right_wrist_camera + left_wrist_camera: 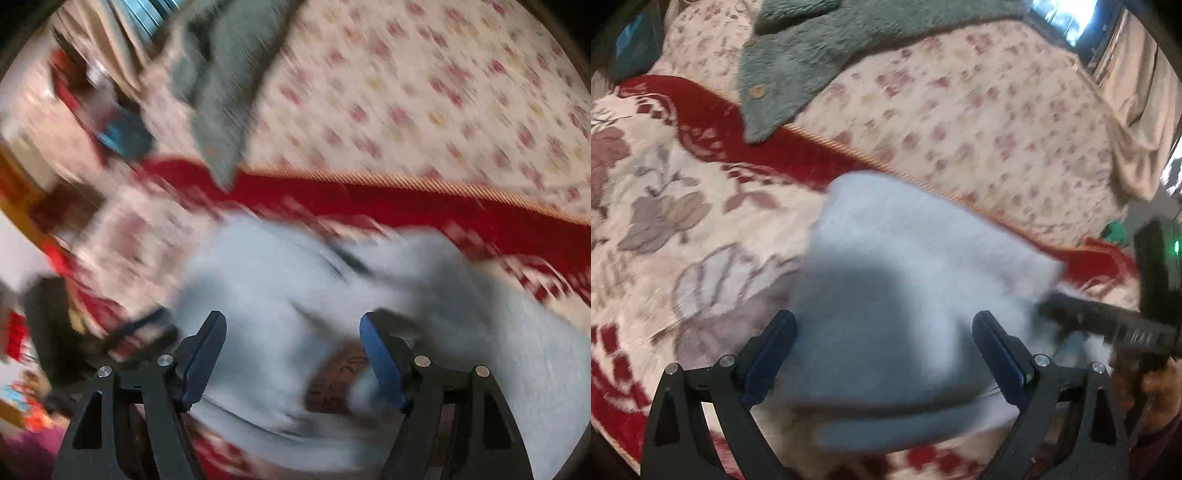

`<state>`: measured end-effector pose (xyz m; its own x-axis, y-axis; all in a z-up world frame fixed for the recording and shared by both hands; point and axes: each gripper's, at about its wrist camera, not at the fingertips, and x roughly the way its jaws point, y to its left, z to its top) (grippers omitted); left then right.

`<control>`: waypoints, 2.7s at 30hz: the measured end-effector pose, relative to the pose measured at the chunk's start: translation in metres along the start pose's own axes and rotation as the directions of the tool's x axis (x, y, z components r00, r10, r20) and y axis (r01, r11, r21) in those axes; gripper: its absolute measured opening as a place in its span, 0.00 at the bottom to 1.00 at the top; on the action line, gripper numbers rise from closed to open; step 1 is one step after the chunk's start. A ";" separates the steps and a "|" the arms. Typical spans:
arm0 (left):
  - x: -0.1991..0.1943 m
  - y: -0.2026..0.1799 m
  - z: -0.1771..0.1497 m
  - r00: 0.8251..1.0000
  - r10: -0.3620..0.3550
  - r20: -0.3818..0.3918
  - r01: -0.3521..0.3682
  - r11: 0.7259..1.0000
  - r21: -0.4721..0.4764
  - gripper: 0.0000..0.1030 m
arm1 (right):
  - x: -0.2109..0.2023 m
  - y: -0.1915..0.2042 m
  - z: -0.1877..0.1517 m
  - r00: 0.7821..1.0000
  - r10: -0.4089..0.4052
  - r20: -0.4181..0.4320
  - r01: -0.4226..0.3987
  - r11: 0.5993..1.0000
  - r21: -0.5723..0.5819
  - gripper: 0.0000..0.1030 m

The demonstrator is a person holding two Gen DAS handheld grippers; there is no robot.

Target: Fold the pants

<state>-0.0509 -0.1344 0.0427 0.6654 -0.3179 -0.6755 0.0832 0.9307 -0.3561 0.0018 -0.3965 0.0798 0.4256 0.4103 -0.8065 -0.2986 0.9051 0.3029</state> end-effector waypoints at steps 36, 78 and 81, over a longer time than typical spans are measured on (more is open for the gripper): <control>0.073 -0.092 0.048 0.995 0.066 -0.069 -0.053 0.983 0.178 0.93 | -0.061 -0.018 -0.074 0.977 0.049 0.207 -0.084 0.983 0.166 0.82; 0.134 -0.272 0.066 0.850 -0.276 -0.448 0.450 0.823 0.348 0.93 | -0.097 -0.162 -0.169 0.926 -0.050 0.374 -0.227 0.719 0.657 0.92; 0.165 -0.297 0.068 0.786 -0.271 -0.556 0.524 0.770 0.365 0.93 | -0.095 -0.160 -0.167 0.931 -0.045 0.363 -0.204 0.758 0.619 0.91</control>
<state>0.0847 -0.4516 0.0805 0.0877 -0.6028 -0.7931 0.6831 0.6159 -0.3925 -0.1336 -0.5995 0.0231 0.7194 0.3817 -0.5804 0.2158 0.6714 0.7089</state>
